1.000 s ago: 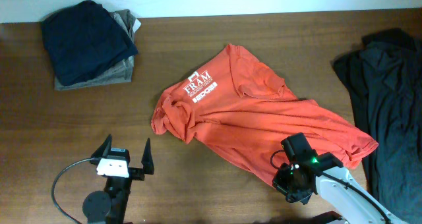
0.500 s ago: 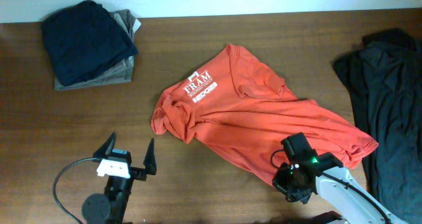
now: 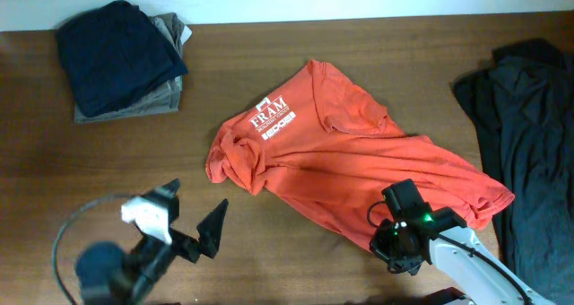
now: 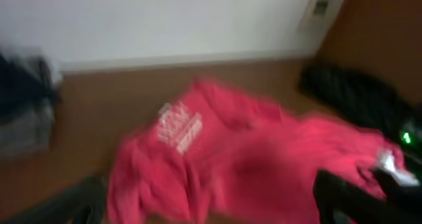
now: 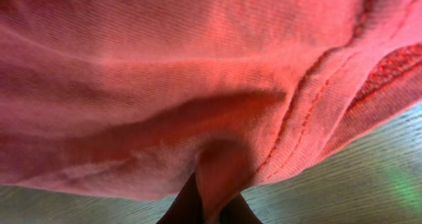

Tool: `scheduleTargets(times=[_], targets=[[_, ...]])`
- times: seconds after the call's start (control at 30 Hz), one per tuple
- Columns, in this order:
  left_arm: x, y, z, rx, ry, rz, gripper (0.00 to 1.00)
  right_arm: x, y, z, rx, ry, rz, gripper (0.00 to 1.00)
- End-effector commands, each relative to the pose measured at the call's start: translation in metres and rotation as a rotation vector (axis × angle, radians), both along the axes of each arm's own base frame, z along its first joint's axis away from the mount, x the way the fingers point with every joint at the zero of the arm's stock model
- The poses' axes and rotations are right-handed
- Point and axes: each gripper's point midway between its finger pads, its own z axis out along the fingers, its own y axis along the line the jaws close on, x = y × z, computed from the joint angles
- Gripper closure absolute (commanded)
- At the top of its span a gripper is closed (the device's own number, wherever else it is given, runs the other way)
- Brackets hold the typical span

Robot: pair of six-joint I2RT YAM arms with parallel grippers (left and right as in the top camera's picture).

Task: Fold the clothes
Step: 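Reach left gripper to the shirt's left side and grasp the fabric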

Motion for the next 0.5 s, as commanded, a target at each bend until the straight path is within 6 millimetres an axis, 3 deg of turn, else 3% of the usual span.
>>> scheduleTargets(times=[0.0, 0.1, 0.2, 0.33, 0.47], targets=[[0.005, -0.006, 0.002, 0.07, 0.162, -0.087, 0.01, 0.007, -0.002, 0.003, -0.011, -0.018, -0.013, 0.9], [0.005, -0.016, -0.009, 0.03, 0.347, -0.16, 0.01, 0.006, -0.001, 0.003, -0.004, -0.013, -0.013, 0.9], [0.021, -0.015, -0.028, 0.004, 0.446, -0.16, 0.01, 0.006, -0.001, 0.003, -0.004, -0.013, -0.013, 0.9], [0.053, 0.007, -0.046, 0.047, 0.619, 0.026, 0.01, 0.006, -0.001, 0.003, -0.005, -0.014, -0.013, 0.9], [0.077, 0.025, -0.058, 0.234, 0.737, 0.239, 0.01, 0.008, 0.0, 0.003, -0.003, -0.02, -0.013, 0.91]])
